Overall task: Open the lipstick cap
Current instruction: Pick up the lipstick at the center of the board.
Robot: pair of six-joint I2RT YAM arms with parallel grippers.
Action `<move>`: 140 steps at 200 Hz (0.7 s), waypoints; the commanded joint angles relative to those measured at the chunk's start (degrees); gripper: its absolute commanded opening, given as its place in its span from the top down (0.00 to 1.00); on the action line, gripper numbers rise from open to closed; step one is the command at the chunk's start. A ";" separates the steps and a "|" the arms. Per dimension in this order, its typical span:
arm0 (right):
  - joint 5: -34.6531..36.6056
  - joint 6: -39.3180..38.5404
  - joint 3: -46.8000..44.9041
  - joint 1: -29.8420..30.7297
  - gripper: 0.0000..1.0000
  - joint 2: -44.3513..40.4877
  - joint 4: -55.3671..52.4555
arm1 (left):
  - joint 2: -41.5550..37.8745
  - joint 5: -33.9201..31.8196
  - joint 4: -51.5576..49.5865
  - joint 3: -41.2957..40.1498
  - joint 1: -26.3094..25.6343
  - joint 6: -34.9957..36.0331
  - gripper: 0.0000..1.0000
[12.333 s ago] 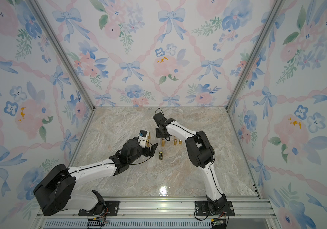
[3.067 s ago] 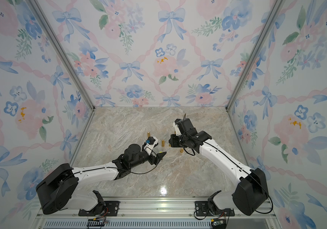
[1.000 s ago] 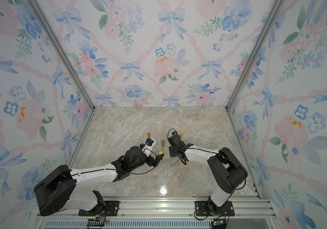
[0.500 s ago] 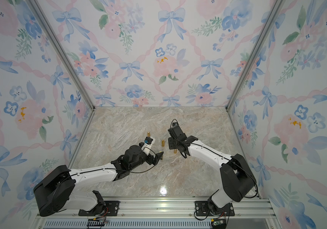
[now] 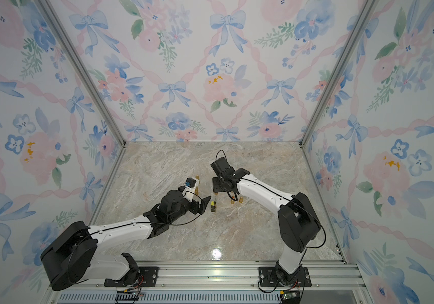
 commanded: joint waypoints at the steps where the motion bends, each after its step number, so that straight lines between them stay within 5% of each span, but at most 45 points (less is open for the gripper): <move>1: -0.64 1.77 2.69 0.69 0.42 3.31 -2.17 | -0.96 -2.01 -0.96 -0.94 0.88 -1.81 0.02; 140: 0.86 0.83 10.20 0.70 0.61 17.85 0.03 | -0.62 -2.77 -1.04 -1.40 1.91 -2.16 0.02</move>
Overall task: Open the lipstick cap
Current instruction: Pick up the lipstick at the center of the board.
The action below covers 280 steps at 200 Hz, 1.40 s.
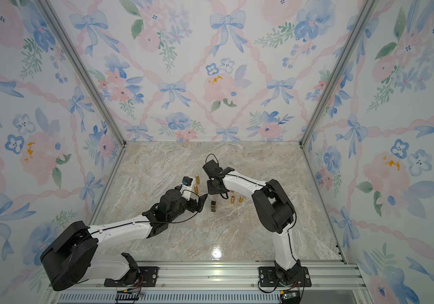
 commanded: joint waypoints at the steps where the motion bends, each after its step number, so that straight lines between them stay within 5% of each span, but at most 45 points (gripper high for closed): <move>1: 1.29 -0.04 2.00 0.66 0.61 2.13 0.08 | -0.59 -0.64 -0.65 -1.00 0.55 -1.00 0.02; 129: 1.04 -0.75 2.41 0.17 0.77 1.66 -0.27 | 0.20 0.07 -0.65 -0.15 0.77 -0.92 0.02; 195: -2.14 -1.50 -2.33 -0.91 0.78 -6.99 -0.88 | -1.15 2.34 -0.65 -0.07 0.77 1.44 0.02; 280: -15.20 -2.59 -9.19 -3.80 0.78 -21.20 -6.06 | -2.59 12.18 -0.50 -1.04 -0.40 6.36 0.05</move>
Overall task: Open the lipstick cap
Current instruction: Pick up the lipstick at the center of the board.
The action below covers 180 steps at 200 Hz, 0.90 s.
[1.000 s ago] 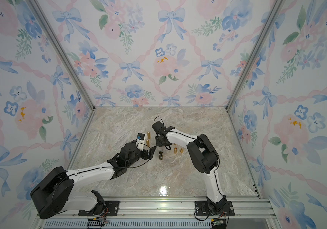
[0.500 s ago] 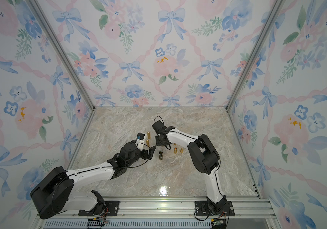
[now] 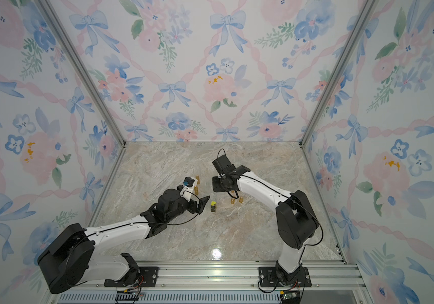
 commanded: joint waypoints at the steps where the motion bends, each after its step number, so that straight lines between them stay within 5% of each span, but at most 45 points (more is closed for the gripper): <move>1: -6.46 -0.98 -1.55 -1.14 0.78 -3.86 -3.99 | -0.97 4.81 -0.49 -1.04 -0.71 3.22 0.05; 97: -19.51 -0.51 -3.95 -2.03 0.76 -13.05 -7.55 | 2.79 14.03 4.27 0.44 -3.95 6.70 0.34; 180: -26.12 3.08 -8.51 -2.94 0.76 -15.30 -2.82 | 6.38 15.67 7.31 2.72 -4.79 6.66 0.59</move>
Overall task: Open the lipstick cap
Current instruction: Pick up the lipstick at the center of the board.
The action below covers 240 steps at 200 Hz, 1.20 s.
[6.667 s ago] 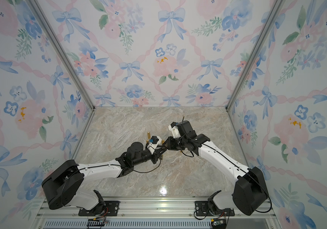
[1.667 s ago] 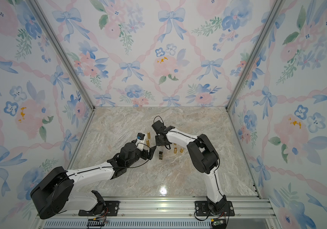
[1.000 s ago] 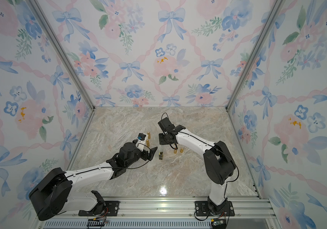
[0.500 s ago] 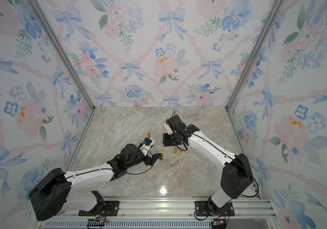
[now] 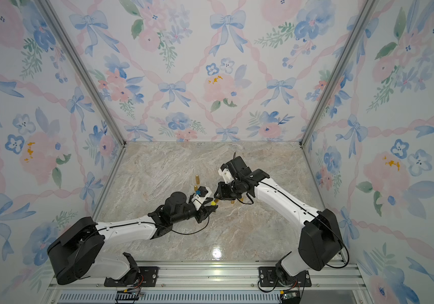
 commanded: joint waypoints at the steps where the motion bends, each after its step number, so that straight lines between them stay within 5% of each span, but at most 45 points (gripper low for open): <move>1: -2.97 1.73 -1.17 -0.54 0.76 -2.27 2.08 | 1.19 1.03 2.48 1.71 -0.31 0.01 0.59; 68: -4.07 3.69 -3.19 -0.66 0.76 -2.63 4.95 | 1.33 0.96 4.65 1.57 -0.40 -0.70 0.78; 113: -3.94 3.55 -3.48 -1.11 0.72 -3.83 5.69 | 1.11 0.60 4.96 1.02 -0.39 -0.78 1.00; 172: 0.38 1.59 -2.82 -1.89 0.56 -6.75 4.22 | 0.35 0.78 4.91 -0.96 -0.39 -0.51 1.00; 240: -0.61 1.52 -3.69 -1.98 0.66 -6.32 4.50 | 0.35 -0.08 4.87 -0.49 -0.39 -0.77 1.00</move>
